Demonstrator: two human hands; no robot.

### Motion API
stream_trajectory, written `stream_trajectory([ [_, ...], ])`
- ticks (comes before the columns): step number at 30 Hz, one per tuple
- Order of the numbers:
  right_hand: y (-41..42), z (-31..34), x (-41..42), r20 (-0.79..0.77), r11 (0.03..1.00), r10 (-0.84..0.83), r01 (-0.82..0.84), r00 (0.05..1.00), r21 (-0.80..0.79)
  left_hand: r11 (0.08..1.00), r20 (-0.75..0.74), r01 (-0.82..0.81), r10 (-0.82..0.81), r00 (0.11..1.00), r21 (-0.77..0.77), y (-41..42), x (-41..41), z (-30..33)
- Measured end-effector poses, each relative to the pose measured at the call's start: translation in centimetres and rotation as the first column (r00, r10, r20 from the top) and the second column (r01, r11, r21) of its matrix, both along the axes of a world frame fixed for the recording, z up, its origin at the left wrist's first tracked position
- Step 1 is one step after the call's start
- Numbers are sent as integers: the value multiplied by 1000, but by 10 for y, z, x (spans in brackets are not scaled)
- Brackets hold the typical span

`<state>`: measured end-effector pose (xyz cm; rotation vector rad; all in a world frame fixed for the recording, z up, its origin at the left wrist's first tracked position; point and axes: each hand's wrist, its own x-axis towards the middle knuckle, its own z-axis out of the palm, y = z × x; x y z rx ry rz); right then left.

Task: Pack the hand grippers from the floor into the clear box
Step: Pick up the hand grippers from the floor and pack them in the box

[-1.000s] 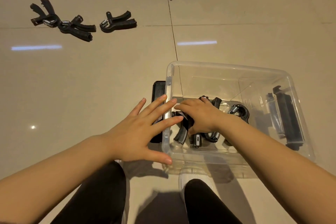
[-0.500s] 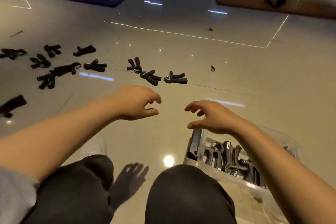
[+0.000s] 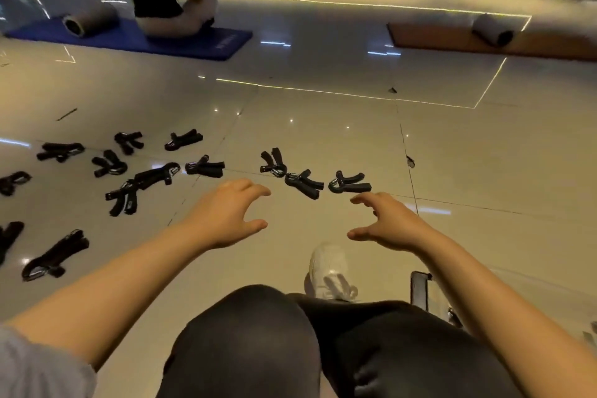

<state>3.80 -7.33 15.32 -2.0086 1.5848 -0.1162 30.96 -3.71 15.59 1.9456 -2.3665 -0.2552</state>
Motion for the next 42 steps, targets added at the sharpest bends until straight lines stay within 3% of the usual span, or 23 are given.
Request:
stream_trajectory([
  [4, -41, -11, -14, 17, 994, -109, 110, 994, -26, 993, 49, 111, -109, 993, -37, -69, -19, 2],
  [8, -88, -32, -25, 9, 985, -174, 174, 985, -14, 985, 53, 174, -175, 983, 25, -138, -42, -24],
  [13, -146, -84, -21, -27, 970, -236, 238, 971, 56, 973, -39, 219, -217, 975, 78, -210, -55, -82],
  [25, -287, -209, -27, -293, 945, -178, 246, 939, 213, 893, -4, 330, -345, 939, 305, -357, -36, -222],
  [33, -345, -288, -36, -401, 955, -139, 230, 905, 187, 805, 75, 365, -447, 891, 468, -388, -39, -307],
  [37, -356, -307, -42, -490, 969, -42, 155, 871, 193, 817, 115, 368, -459, 881, 445, -380, -33, -323],
  [40, -355, -310, -39, -503, 989, -61, 119, 862, 84, 840, 126, 411, -478, 869, 354, -377, -30, -328],
  [42, -343, -312, -34, -481, 989, -98, 137, 871, 46, 827, 162, 416, -502, 850, 378, -377, -29, -325],
])
